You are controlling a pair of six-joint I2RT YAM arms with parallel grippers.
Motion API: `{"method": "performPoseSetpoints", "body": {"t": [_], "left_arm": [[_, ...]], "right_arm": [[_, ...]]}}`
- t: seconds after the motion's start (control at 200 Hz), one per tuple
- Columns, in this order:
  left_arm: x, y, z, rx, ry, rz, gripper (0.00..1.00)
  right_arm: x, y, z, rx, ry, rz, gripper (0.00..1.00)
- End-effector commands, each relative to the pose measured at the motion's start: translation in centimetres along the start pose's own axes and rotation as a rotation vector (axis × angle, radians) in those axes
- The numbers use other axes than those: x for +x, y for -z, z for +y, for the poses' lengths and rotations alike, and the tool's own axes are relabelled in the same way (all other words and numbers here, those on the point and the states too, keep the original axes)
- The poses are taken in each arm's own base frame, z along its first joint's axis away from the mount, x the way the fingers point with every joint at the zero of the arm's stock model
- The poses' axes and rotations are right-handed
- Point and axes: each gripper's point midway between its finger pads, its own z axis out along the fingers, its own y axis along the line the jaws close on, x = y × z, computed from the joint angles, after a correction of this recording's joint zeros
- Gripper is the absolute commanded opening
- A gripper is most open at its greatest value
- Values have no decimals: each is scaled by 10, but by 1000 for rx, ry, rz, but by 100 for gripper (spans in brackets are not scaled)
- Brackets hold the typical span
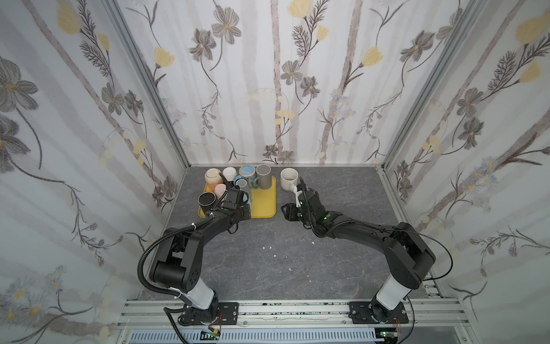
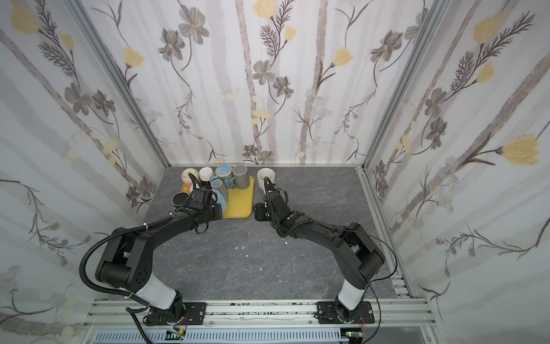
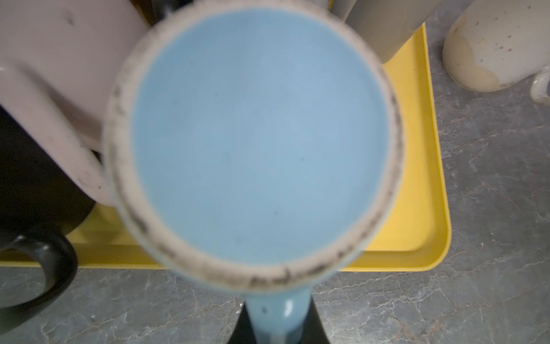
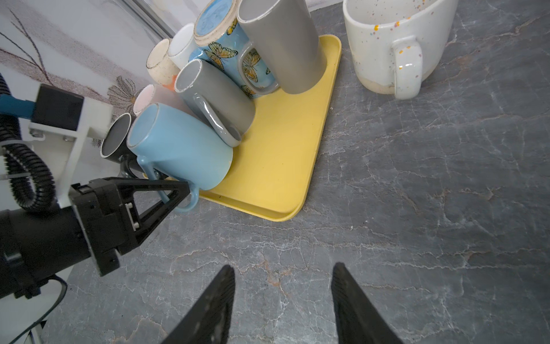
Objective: Turn the mug right side up
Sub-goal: 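Lift the light blue mug off the tray with the left gripper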
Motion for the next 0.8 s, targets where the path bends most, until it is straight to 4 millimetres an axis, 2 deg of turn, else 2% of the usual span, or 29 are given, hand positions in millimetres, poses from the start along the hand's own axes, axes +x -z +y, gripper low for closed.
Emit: {"method": "performPoseSetpoints", "body": {"t": [0.0, 0.145, 0.29, 0.47, 0.609, 0.719, 0.794], "left_arm": [[-20, 10, -10, 46, 1, -83, 0], [-19, 14, -12, 62, 5, -90, 0], [-9, 8, -30, 125, -14, -74, 0], [7, -5, -58, 174, -61, -37, 0], [8, -15, -75, 212, -90, -32, 0], [7, -29, -80, 204, -123, -15, 0], [6, -39, -76, 166, -143, -1, 3]], "right_arm": [[-8, 2, 7, -30, -22, -40, 53], [-3, 0, 6, -40, -29, -30, 53], [3, -2, 3, -42, -39, -20, 53], [9, -1, -3, -32, -52, -21, 53], [11, 1, -7, -19, -51, -17, 53], [11, 2, -9, -10, -49, -19, 53], [10, 2, -10, -6, -51, -20, 53]]}}
